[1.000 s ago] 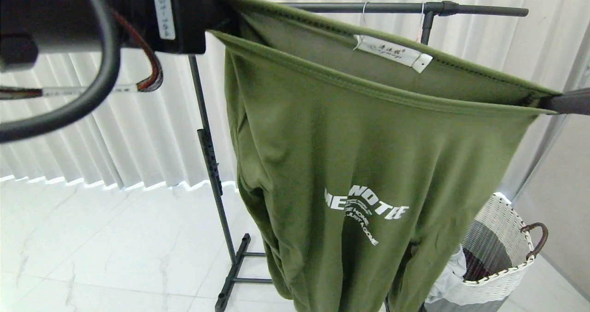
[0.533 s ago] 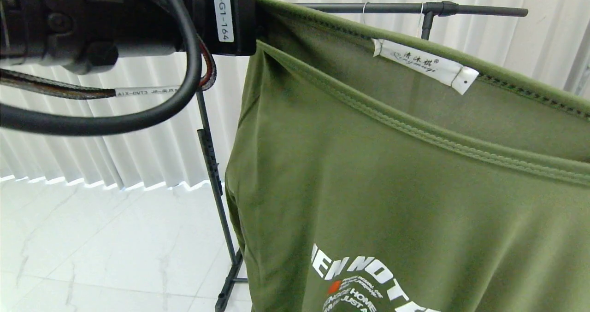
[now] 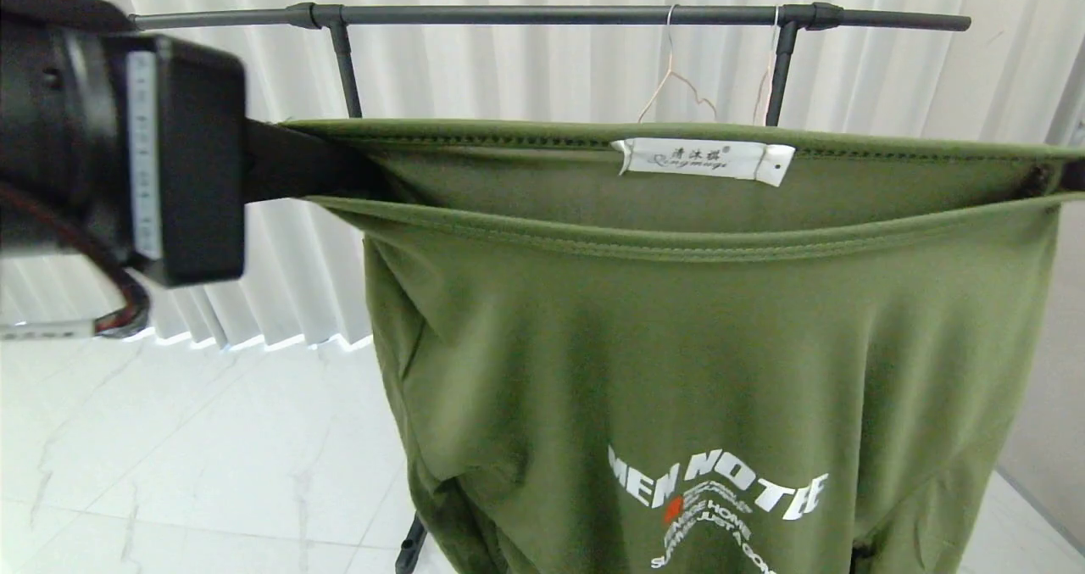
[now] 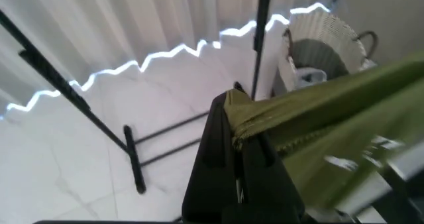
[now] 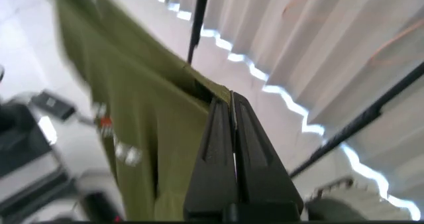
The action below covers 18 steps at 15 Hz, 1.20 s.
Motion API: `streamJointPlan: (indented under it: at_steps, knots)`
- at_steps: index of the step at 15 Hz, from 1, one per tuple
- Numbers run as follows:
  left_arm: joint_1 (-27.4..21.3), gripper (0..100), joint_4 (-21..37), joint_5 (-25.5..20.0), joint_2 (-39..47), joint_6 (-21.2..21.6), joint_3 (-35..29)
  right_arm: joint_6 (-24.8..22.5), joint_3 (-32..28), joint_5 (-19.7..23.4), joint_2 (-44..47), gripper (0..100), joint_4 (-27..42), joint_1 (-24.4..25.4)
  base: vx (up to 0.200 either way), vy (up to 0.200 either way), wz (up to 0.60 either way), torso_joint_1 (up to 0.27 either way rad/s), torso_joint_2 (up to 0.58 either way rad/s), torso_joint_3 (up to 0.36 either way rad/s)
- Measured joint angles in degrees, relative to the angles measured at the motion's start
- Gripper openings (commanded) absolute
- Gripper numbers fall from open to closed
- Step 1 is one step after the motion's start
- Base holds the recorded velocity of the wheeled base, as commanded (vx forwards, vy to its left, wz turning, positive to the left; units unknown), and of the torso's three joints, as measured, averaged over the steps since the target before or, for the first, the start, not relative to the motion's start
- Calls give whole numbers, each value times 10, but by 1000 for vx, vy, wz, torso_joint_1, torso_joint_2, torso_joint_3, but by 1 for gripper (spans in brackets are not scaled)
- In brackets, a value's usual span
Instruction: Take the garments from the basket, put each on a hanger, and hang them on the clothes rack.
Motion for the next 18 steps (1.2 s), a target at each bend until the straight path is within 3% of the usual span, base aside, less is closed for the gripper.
streamJointPlan:
  at_steps: [2, 5, 8, 11, 14, 18]
  knots:
    - [-64, 0, 19, 0, -22, -40, 0, 0, 17, 0, 25, 0, -72, 0, 0, 0, 0, 0, 0, 0]
    - [-177, 0, 29, 0, -40, -100, 0, -1, 21, 0, 56, 0, -108, 1, 0, 0, 0, 0, 0, 0]
    - [-203, 0, 31, 0, -47, -98, 0, -1, 24, -5, 63, 0, -97, -6, 0, 0, 0, 0, 0, 0]
    - [-176, 0, 32, 1, -48, -59, -7, 0, 7, -10, 62, 0, -70, -49, 0, 0, 0, 0, 0, 0]
    - [-63, 0, 28, -10, -42, 12, -4, 11, -13, -7, 50, 0, -3, -82, 0, 0, 0, 0, 0, 0]
    - [-18, 0, 20, -26, -35, 9, 19, 18, 30, -8, 26, 0, -2, -87, 0, 0, 0, 0, 0, 0]
